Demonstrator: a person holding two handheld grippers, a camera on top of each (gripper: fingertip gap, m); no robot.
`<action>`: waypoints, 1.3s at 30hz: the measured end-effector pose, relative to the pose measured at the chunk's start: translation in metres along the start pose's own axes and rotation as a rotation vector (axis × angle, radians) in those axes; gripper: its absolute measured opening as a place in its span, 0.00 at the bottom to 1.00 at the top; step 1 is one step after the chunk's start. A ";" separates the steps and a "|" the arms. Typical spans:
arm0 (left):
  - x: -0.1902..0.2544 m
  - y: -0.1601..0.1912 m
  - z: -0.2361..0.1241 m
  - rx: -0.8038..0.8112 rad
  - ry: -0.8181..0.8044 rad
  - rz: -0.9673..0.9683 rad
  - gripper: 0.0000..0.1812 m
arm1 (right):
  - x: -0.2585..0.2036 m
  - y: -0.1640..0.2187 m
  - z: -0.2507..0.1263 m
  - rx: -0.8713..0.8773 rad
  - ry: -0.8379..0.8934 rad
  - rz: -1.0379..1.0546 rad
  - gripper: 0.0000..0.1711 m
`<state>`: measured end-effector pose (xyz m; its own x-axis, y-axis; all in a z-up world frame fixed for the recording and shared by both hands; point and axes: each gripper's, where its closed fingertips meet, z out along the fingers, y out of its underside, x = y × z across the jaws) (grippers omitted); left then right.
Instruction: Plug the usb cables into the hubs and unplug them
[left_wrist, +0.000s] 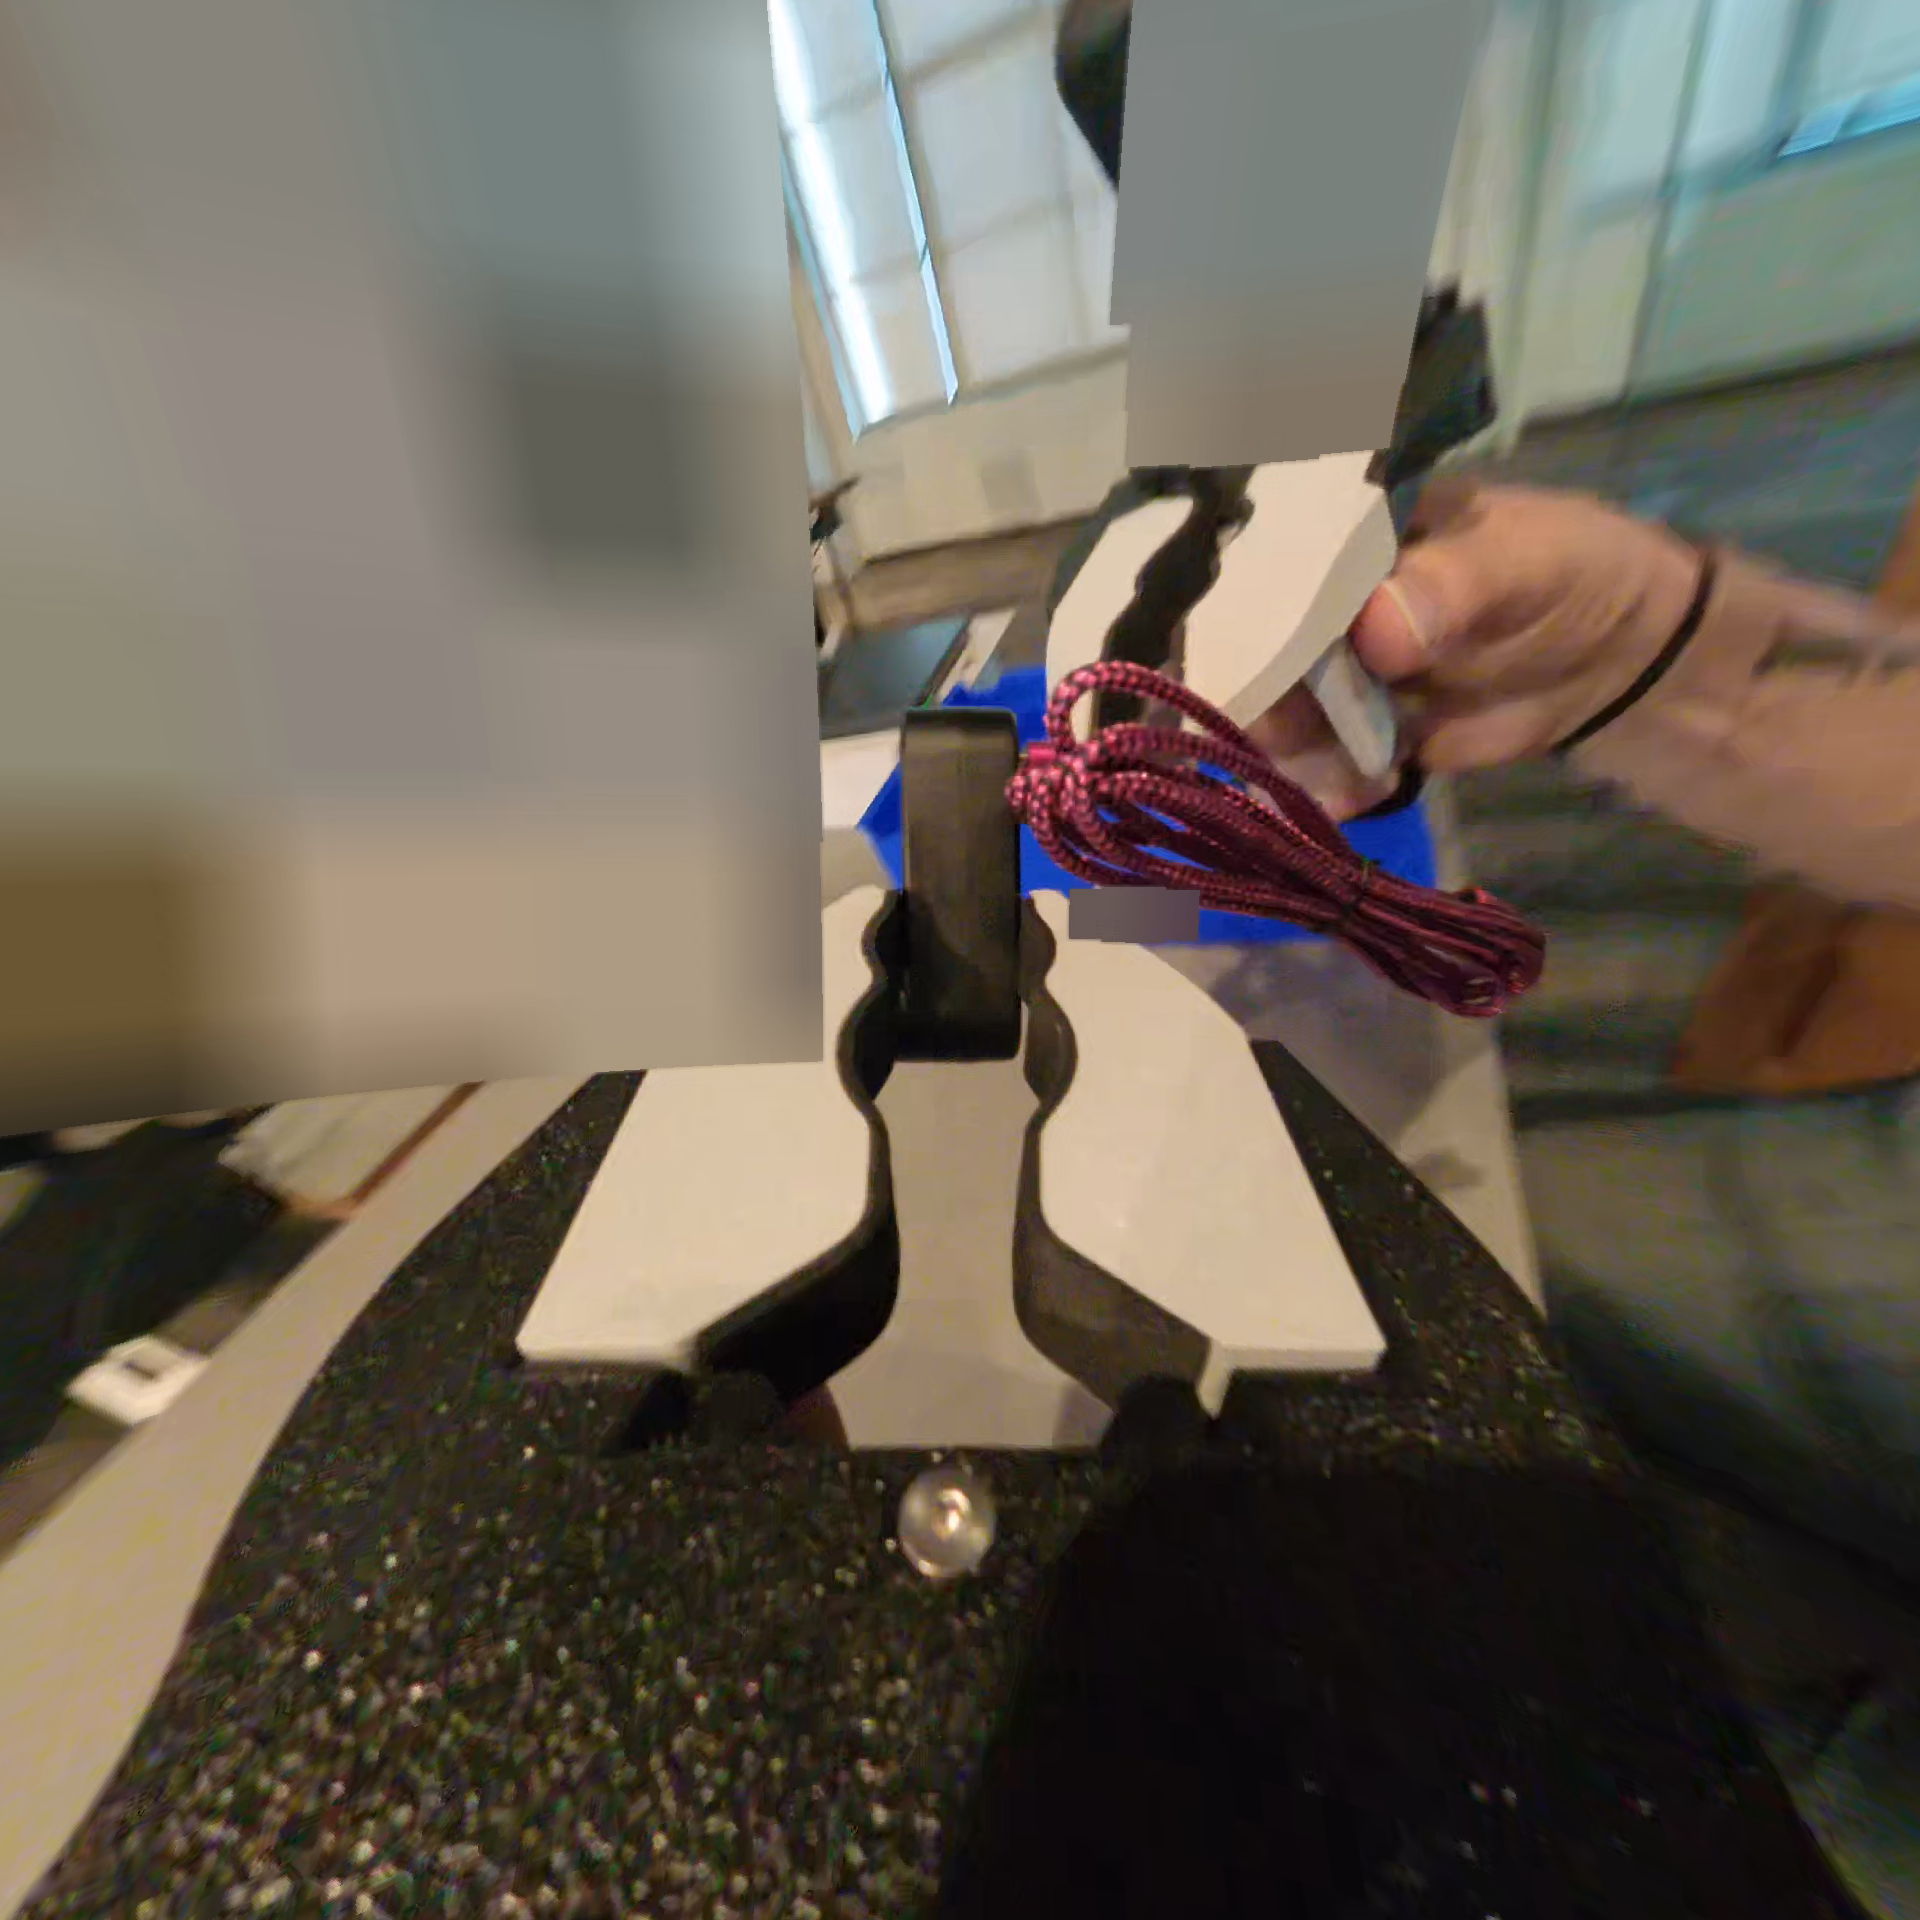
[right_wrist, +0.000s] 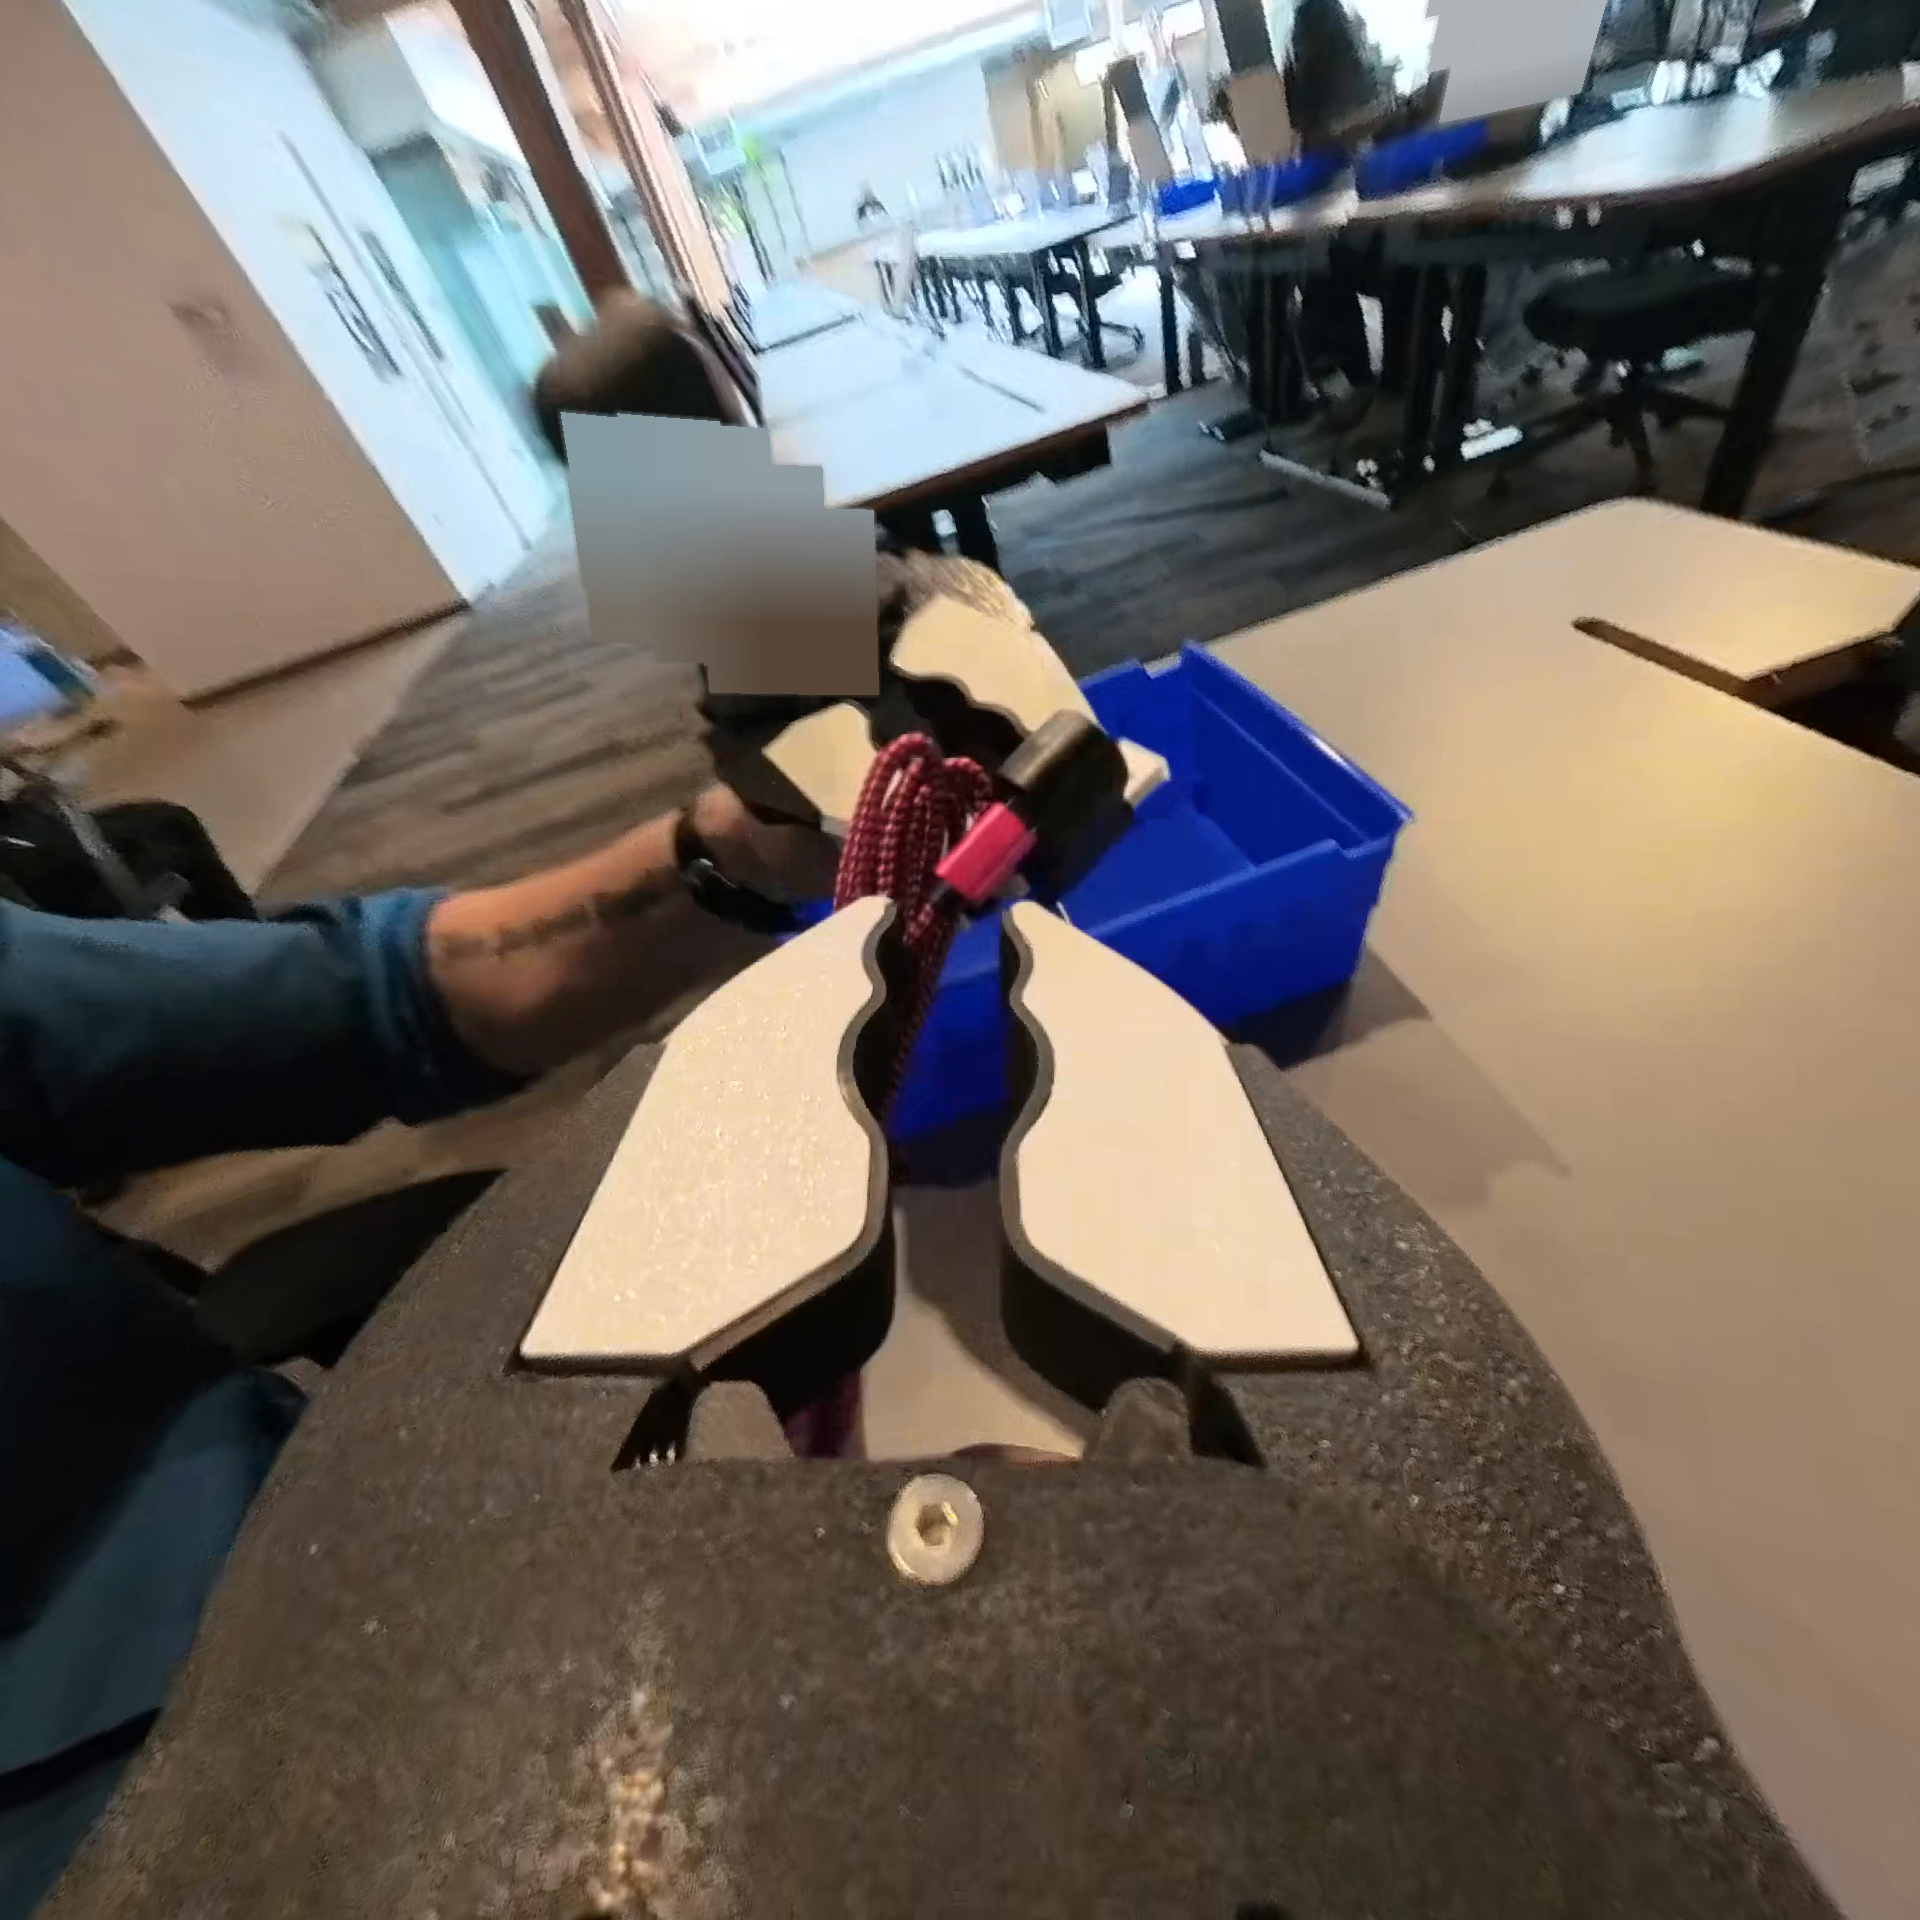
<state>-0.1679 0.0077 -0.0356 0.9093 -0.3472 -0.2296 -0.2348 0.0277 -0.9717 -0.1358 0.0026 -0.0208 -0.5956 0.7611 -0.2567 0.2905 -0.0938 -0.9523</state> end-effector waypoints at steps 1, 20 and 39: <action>0.000 -0.005 -0.001 0.046 0.033 -0.061 0.11 | -0.004 -0.006 -0.005 0.032 -0.021 0.003 0.09; 0.019 -0.028 -0.001 0.303 0.356 -0.597 0.11 | -0.027 -0.030 -0.006 0.076 0.365 -0.956 0.08; 0.018 -0.008 0.007 0.256 0.465 -0.943 0.11 | 0.002 -0.021 0.012 0.088 0.392 -1.155 0.11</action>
<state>-0.1473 0.0076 -0.0326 0.4538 -0.6509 0.6086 0.6191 -0.2609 -0.7407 -0.1525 -0.0014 -0.0032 -0.1996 0.5662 0.7997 -0.3209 0.7334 -0.5993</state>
